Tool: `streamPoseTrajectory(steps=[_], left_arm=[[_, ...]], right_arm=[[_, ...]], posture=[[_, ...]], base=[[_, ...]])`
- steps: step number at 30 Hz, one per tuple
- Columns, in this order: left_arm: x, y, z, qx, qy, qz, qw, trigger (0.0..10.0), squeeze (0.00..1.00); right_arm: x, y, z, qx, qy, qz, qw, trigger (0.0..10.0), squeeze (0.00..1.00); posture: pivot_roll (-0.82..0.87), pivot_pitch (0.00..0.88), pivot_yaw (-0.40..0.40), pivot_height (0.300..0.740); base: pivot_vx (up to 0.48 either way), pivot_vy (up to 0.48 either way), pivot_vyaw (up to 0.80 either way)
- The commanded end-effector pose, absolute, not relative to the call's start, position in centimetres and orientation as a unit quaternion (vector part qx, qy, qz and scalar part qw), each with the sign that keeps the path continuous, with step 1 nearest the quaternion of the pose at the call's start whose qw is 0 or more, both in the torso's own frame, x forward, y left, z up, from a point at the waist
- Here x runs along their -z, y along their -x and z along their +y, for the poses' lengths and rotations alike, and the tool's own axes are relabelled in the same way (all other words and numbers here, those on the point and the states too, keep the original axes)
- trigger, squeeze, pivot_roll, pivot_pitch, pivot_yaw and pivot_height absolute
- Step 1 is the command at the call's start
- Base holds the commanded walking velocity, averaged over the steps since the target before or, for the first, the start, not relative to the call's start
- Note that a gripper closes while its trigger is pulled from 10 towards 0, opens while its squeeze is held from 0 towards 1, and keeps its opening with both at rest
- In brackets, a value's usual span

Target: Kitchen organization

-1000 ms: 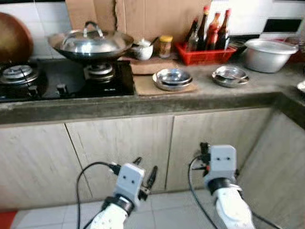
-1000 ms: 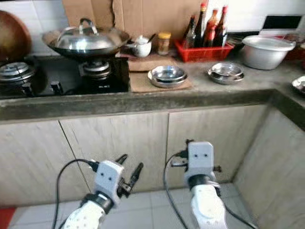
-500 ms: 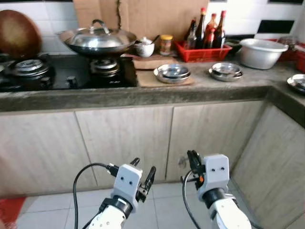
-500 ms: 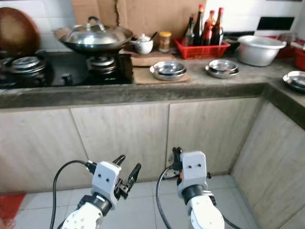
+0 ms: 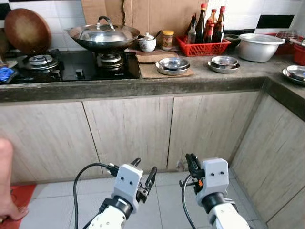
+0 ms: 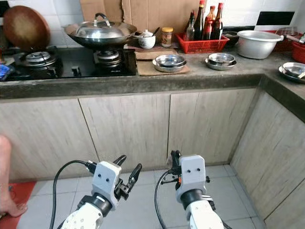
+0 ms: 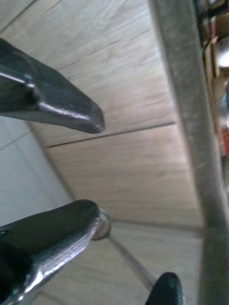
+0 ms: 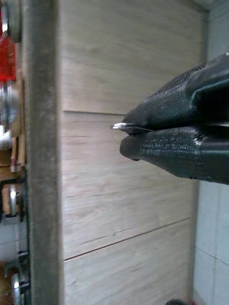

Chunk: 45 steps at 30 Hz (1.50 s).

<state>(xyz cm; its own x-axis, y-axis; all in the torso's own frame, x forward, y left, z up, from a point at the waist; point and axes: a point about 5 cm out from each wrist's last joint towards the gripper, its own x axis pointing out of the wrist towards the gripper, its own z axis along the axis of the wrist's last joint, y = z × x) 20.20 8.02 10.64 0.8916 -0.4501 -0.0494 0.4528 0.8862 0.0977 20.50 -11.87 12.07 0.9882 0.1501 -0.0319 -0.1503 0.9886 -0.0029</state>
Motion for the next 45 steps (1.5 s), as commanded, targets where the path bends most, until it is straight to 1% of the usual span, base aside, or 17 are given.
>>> streamPoseTrajectory(steps=[1, 4, 9, 17, 23, 45], left_arm=[[-10.98, -20.33, 8.11, 0.234, -0.052, 0.007, 0.971, 10.0, 0.00], [-10.85, -20.32, 8.16, 0.236, -0.051, 0.011, 0.970, 10.0, 0.00], [-10.34, -20.41, 8.13, 0.241, -0.065, 0.025, 0.968, 10.0, 0.00], [-10.18, -20.40, 8.06, 0.244, -0.063, 0.029, 0.967, 10.0, 0.00], [-10.33, -20.45, 8.15, 0.243, -0.059, 0.028, 0.968, 10.0, 0.00], [-10.53, -20.44, 8.11, 0.245, -0.059, 0.028, 0.967, 10.0, 0.00]], right_arm=[[-12.50, -20.59, -12.04, -0.062, 0.000, 0.003, 0.998, 10.0, 0.00], [-12.45, -20.58, -12.04, -0.060, 0.001, 0.005, 0.998, 10.0, 0.00], [-12.39, -20.56, -12.03, -0.057, 0.004, 0.005, 0.998, 10.0, 0.00], [-12.39, -20.67, -12.24, -0.048, 0.006, 0.005, 0.999, 10.0, 0.00], [-12.39, -20.66, -12.24, -0.041, 0.007, 0.007, 0.999, 10.0, 0.00], [-12.37, -20.70, -12.23, -0.030, 0.008, 0.008, 0.999, 10.0, 0.00]], posture=[[0.02, 0.000, -0.004, 0.740], [0.02, 0.000, -0.003, 0.740], [0.01, 0.000, 0.006, 0.740], [0.01, 0.000, 0.007, 0.740], [0.02, 0.000, 0.006, 0.740], [0.02, 0.000, 0.008, 0.740]], base=[[-0.277, 0.000, 0.00], [-0.270, 0.000, -0.45], [0.000, 0.000, -0.80], [0.000, 0.000, 0.00], [0.000, 0.000, -0.80], [0.000, 0.455, -0.79]])
